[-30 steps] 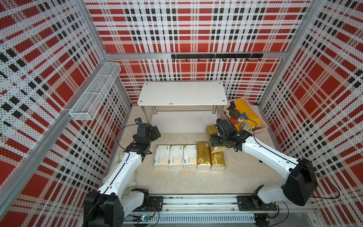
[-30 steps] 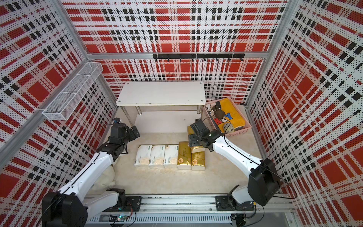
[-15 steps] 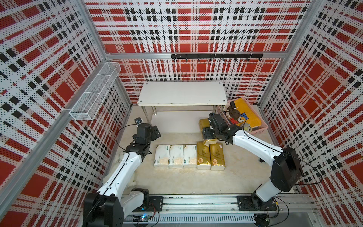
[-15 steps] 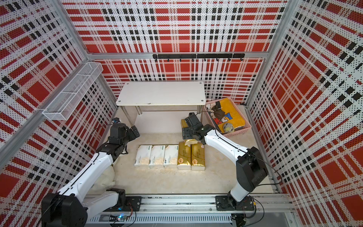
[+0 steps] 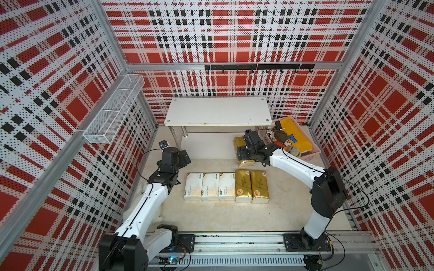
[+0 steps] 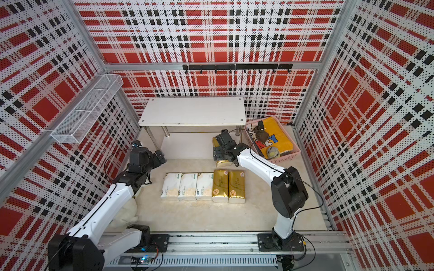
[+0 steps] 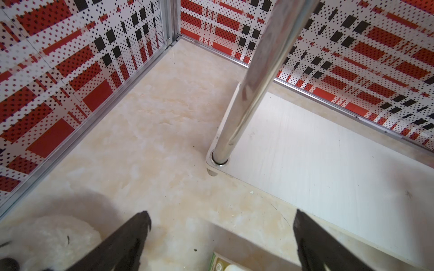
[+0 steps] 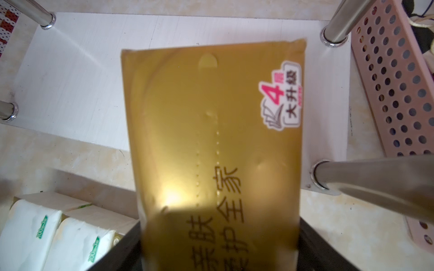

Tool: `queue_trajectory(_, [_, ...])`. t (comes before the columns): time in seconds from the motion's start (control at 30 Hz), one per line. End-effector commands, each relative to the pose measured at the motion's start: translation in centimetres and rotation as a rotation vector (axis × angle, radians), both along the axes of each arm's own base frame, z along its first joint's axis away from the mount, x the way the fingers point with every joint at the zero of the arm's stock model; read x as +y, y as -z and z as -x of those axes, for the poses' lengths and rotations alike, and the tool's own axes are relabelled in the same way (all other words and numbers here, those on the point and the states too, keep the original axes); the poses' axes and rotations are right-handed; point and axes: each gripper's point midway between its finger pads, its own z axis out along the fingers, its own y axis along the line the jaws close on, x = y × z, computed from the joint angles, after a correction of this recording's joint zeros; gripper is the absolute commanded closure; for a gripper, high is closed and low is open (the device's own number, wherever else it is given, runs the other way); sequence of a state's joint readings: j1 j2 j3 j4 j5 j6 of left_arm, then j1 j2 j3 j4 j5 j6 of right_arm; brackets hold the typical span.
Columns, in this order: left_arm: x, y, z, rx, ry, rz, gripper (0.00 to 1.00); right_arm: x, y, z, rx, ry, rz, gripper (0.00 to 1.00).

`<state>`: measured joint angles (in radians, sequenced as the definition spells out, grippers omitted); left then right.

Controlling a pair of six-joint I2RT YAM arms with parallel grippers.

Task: Place the tissue boxes on the shelf by color
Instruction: Place a box of tissues on the shelf.

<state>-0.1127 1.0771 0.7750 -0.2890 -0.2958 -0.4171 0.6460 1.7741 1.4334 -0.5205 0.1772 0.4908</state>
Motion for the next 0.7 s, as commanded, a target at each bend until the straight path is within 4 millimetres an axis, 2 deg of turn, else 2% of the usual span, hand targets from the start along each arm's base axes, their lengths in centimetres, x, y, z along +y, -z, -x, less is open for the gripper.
queue_trajectory(0.0, [0.6,-0.4,0.5,0.0,-0.009,-0.018,0.0,0.6,-1.0,-1.3,-0.045,0.011,-0.014,0.17])
queue_trajectory(0.67, [1.6,-0.2,1.1,0.006,-0.026,-0.018,0.0,-0.2,0.2,-4.6,-0.08,0.084,-0.011,0.17])
